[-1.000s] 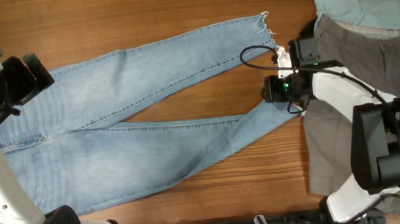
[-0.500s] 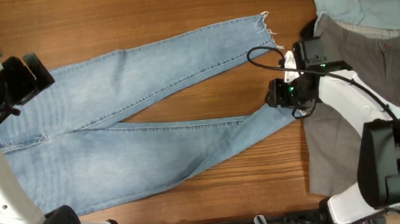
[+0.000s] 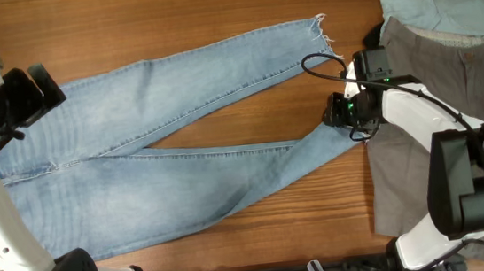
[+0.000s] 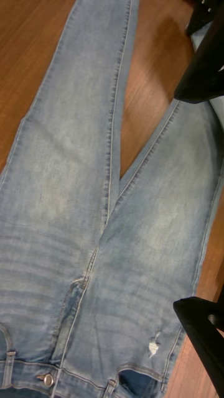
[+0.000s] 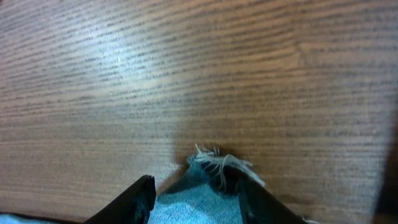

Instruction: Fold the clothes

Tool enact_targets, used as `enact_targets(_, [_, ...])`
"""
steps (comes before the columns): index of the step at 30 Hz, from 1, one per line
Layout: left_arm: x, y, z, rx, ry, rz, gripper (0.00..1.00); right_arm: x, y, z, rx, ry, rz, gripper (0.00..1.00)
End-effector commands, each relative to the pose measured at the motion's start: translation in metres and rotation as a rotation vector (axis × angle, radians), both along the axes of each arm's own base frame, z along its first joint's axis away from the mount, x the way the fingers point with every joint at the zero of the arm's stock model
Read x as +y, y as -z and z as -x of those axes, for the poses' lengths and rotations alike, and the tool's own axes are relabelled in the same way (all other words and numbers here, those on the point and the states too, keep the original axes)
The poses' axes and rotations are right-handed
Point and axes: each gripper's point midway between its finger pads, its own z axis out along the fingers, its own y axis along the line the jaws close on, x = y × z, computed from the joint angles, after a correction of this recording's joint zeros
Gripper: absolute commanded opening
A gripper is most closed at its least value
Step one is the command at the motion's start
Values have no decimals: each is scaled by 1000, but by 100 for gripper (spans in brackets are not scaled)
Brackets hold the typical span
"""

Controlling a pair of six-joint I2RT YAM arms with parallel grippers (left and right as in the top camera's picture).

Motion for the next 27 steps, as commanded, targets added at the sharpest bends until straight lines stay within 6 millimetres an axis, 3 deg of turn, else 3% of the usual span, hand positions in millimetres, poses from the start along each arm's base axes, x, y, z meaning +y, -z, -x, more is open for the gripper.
enact_targets(1, [3, 0, 1, 0, -14, -6, 100, 4, 33, 22, 101, -22, 18, 41])
enact_targets(5, [2, 0, 1, 0, -13, -3, 100, 4, 39, 26, 102, -23, 26, 18])
enact_targets(13, [2, 0, 1, -2, -12, 1, 100, 2, 38, 25, 92, -18, 39, 4])
enact_targets(16, [2, 0, 2, 0, -12, 1, 100, 3, 13, 10, 43, -19, 36, 4])
enact_targets(21, [8, 3, 12, 46, -80, -23, 100, 2, -30, 1, -12, -6, 42, 4])
enact_targets(24, [22, 3, 16, 60, -181, -55, 100, -12, -42, 1, -30, 80, 101, 4])
enact_targets(27, [36, 4, 22, 64, -236, -53, 100, -13, -54, -3, -69, 90, 103, 4])
